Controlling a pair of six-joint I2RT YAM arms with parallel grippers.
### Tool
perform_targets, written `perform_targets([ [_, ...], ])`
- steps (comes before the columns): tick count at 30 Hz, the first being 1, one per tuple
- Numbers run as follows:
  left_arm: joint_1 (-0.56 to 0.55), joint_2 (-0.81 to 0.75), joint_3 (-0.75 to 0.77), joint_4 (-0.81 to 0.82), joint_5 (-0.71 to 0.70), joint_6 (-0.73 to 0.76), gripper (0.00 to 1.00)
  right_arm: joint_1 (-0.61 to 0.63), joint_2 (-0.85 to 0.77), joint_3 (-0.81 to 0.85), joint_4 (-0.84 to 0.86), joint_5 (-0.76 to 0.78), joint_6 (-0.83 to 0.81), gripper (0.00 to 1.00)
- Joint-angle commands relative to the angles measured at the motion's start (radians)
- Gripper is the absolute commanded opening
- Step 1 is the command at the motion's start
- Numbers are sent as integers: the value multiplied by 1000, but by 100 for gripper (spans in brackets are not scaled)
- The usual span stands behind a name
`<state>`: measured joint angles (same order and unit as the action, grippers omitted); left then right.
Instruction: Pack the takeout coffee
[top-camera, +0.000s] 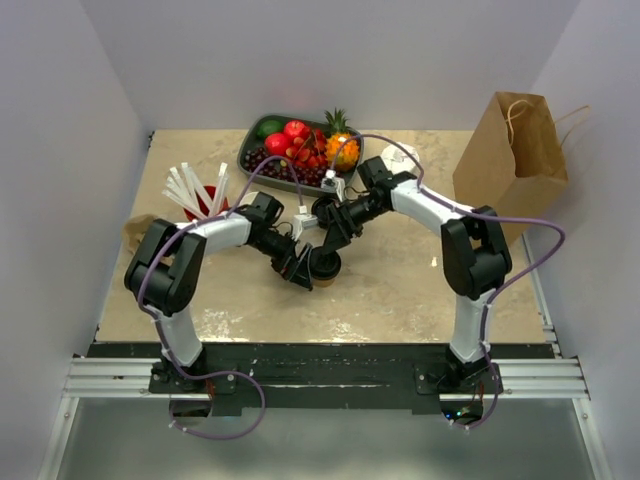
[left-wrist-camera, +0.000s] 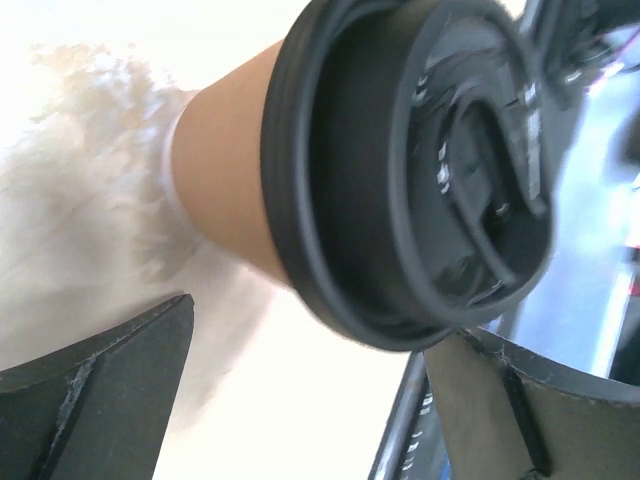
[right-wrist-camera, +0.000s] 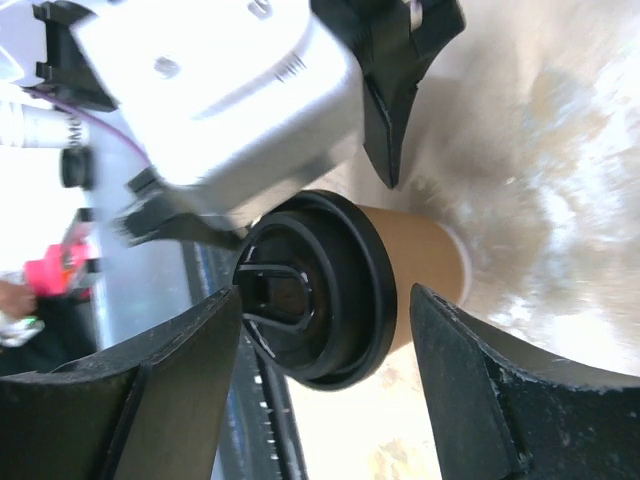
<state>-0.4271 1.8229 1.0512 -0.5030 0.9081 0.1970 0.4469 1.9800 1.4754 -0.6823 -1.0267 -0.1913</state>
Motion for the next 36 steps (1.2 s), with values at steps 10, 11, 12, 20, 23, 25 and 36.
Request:
perform_targets([
  [10,62,-227,58,-140,-136,257,98,-8,-225,-4,-141,309,-529,95],
  [11,68,-252,49,-122,-143,245,98,1,-239,2,-148,318,-554,96],
  [12,71,-275,44,-82,-150,236,97,25,-244,11,-161,344,-601,99],
  [20,157,-447,23,145,-255,-5,96,205,-261,29,-135,474,-787,99],
  [23,162,-517,0,227,-325,-76,97,272,-219,57,-169,496,-859,99],
  [25,162,-547,-3,238,-418,-115,98,291,-182,97,-206,491,-915,99],
  [36,198,-606,-30,262,-655,-156,99,312,-44,201,-361,481,-927,99],
])
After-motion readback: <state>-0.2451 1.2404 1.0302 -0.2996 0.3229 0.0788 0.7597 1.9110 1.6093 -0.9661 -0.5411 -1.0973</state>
